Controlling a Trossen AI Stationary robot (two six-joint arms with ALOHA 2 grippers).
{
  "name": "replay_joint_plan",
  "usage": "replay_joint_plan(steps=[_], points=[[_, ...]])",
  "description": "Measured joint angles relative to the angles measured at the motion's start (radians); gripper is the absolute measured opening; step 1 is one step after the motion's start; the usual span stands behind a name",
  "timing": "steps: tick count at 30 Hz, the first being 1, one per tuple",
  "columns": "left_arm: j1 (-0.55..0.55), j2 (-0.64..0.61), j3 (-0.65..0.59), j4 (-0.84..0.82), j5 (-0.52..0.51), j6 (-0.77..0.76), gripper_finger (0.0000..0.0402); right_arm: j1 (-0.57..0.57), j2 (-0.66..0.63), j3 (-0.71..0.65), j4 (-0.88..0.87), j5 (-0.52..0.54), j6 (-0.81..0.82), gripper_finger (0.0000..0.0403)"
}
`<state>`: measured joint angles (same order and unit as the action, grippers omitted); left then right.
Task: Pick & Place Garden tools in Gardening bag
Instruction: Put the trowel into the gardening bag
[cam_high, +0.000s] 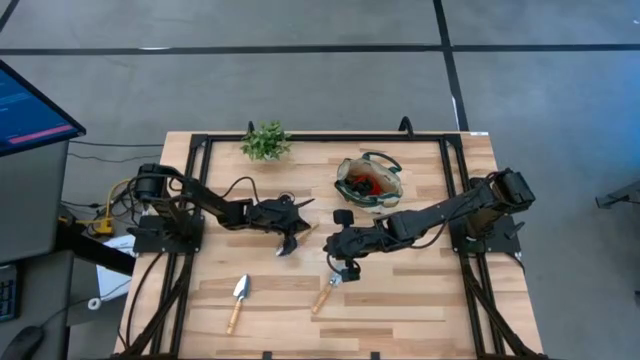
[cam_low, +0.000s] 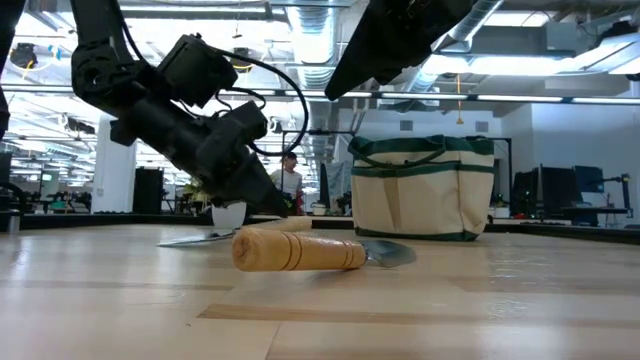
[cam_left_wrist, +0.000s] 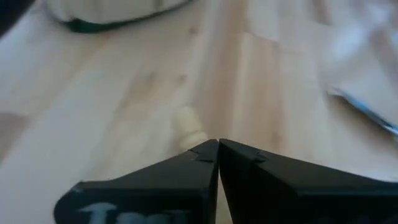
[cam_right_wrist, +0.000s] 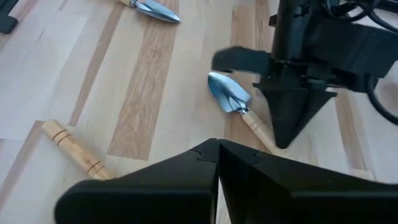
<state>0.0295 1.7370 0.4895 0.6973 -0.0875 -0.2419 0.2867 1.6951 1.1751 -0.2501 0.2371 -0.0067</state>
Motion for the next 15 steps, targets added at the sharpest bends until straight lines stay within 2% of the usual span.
replay_joint_plan(steps=[6,10,15], points=[[0.017,0.000,0.000,-0.083,-0.113,-0.002,0.0001,0.000,0.000,0.000,0.000,0.000,0.000,0.0000],[0.016,0.000,0.000,-0.084,-0.114,-0.002,0.0001,-0.002,0.000,0.000,0.000,0.000,0.000,0.0000],[0.016,0.000,0.000,-0.084,-0.061,-0.040,0.0001,-0.008,0.000,0.000,0.000,0.000,0.000,0.0000]])
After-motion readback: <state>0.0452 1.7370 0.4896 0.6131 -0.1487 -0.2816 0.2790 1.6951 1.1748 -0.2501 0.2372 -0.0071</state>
